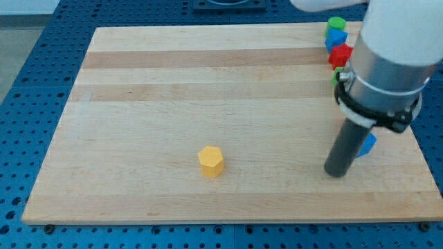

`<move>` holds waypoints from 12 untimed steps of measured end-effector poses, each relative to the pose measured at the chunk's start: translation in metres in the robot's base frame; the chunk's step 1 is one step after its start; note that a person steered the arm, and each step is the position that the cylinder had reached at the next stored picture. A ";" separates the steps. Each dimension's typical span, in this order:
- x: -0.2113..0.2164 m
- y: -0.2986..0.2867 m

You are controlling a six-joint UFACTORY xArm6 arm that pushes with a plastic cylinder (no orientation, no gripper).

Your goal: Move yellow hexagon to the line of blocks

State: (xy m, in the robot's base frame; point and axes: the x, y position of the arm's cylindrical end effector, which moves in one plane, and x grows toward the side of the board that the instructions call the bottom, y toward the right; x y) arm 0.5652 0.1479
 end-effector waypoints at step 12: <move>-0.072 0.027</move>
State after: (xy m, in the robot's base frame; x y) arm 0.4929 0.1744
